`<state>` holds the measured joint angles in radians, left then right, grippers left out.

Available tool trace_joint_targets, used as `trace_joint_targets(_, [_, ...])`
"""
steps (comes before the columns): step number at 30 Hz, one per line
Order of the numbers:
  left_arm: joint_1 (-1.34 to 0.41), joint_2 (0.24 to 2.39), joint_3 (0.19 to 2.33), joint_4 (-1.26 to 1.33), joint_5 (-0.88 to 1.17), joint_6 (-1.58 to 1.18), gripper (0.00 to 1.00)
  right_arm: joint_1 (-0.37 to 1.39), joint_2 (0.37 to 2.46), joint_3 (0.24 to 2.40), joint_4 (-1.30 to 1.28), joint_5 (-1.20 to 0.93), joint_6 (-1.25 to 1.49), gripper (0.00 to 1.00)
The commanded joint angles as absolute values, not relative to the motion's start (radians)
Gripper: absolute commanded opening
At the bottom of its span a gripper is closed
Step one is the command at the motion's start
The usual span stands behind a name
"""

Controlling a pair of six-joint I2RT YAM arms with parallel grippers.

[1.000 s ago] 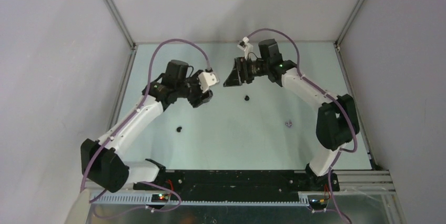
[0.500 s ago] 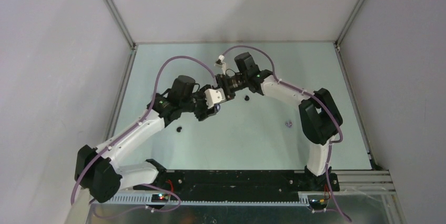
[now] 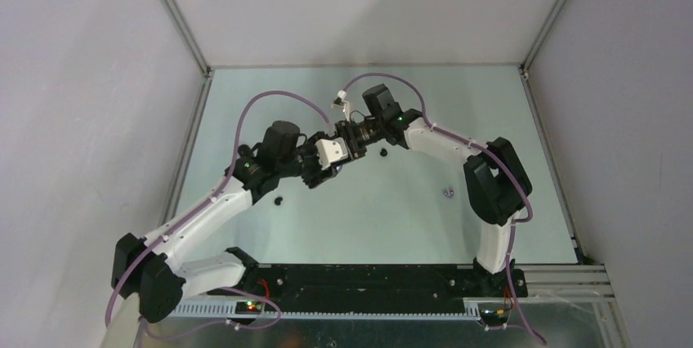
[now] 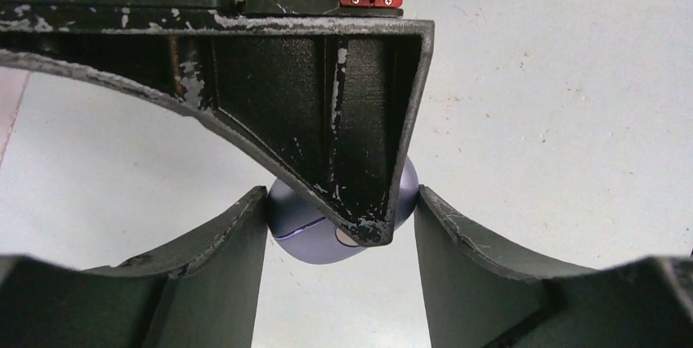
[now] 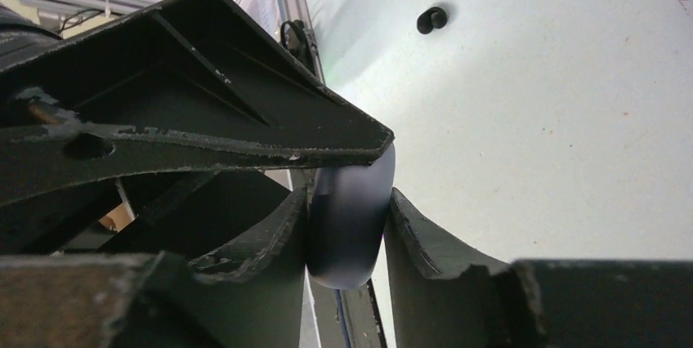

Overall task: Insert the wireless bluetooth earbuds into the charging case
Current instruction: Pick up the charging case at the center of the board.

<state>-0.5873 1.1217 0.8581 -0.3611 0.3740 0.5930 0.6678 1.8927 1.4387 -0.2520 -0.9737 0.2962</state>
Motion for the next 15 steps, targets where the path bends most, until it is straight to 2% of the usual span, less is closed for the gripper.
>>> trace_joint_targets(1, [-0.591,1.085,0.855,-0.305,0.377,0.591,0.61,0.663,1.878,1.481,-0.267,-1.015,0.279,0.34])
trace_joint_targets(3, [-0.592,1.075,0.851,-0.305,0.383,0.588,0.70,0.653,1.874,1.488,-0.276,-1.023,0.272,0.27])
trace_joint_targets(5, [-0.592,1.067,0.846,-0.305,0.386,0.589,0.73,0.641,1.863,1.504,-0.304,-1.022,0.248,0.23])
trace_joint_targets(8, [-0.590,1.056,0.844,-0.304,0.379,0.574,0.96,0.624,1.833,1.531,-0.355,-1.014,0.180,0.22])
trace_joint_targets(11, [-0.545,1.039,0.855,-0.304,0.407,0.540,0.99,0.602,1.795,1.549,-0.434,-0.979,0.105,0.22])
trace_joint_targets(15, [-0.394,1.075,0.947,-0.348,0.656,0.451,1.00,0.586,1.709,1.546,-0.530,-0.908,-0.081,0.21])
